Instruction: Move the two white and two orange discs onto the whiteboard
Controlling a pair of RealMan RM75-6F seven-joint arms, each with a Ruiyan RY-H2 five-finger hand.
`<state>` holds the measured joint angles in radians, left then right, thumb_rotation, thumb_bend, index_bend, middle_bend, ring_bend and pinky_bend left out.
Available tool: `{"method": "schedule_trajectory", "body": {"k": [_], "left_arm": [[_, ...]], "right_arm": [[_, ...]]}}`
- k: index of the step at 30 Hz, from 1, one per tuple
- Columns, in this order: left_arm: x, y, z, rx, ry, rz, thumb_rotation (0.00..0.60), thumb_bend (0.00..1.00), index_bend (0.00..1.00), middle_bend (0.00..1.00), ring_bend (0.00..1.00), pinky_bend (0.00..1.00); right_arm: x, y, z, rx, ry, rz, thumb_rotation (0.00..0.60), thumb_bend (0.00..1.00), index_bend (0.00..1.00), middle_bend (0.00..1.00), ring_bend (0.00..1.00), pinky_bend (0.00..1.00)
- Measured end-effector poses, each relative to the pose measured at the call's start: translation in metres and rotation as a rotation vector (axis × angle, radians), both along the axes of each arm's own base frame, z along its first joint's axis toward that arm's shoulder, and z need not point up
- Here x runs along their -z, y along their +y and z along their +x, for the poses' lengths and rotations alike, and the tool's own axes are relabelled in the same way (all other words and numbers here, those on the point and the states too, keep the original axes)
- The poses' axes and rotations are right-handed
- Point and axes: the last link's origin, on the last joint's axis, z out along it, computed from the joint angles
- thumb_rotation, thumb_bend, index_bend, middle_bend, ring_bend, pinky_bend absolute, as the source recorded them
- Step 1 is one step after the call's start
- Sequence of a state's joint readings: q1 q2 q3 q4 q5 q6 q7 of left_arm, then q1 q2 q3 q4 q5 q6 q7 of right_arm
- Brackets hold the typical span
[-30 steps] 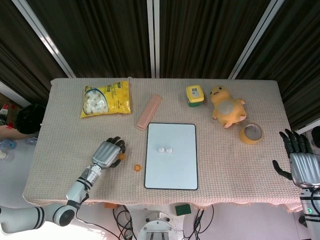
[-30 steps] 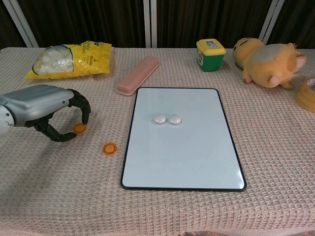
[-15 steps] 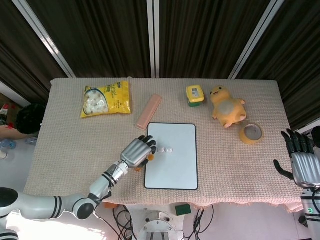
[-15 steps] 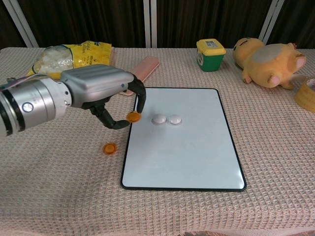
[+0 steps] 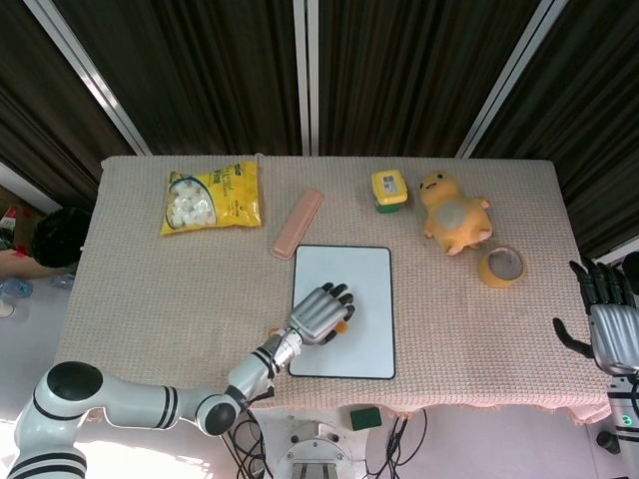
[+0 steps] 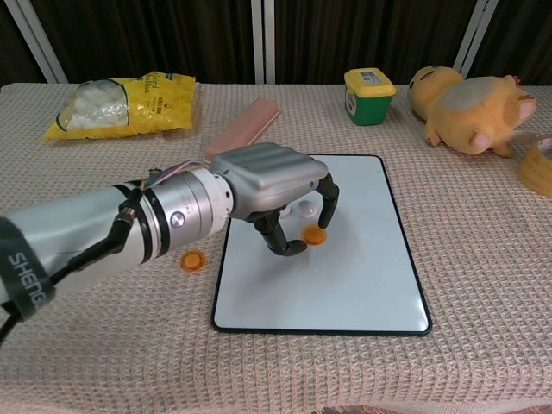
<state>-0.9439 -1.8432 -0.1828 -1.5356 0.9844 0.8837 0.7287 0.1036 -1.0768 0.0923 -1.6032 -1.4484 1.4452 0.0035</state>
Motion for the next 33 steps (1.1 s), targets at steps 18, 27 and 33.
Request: {"method": "schedule_trajectory", "body": {"k": [18, 27, 33], "left_arm": [[-0.049, -0.012, -0.050, -0.079, 0.025, 0.057, 0.600, 0.16, 0.22, 0.23, 0.12, 0.22], [-0.084, -0.044, -0.119, -0.212, 0.061, 0.104, 0.600, 0.22, 0.31, 0.27, 0.13, 0.23], [-0.073, -0.043, -0.131, -0.215, 0.032, 0.110, 0.600, 0.24, 0.34, 0.30, 0.16, 0.23]], "right_arm": [[0.003, -0.002, 0.003, -0.008, -0.002, 0.008, 0.598, 0.32, 0.00, 0.00, 0.00, 0.00], [0.008, -0.005, 0.004, -0.013, -0.004, 0.027, 0.597, 0.32, 0.00, 0.00, 0.00, 0.00], [0.006, -0.004, 0.004, -0.005, 0.002, 0.022, 0.596, 0.32, 0.00, 0.00, 0.00, 0.00]]}}
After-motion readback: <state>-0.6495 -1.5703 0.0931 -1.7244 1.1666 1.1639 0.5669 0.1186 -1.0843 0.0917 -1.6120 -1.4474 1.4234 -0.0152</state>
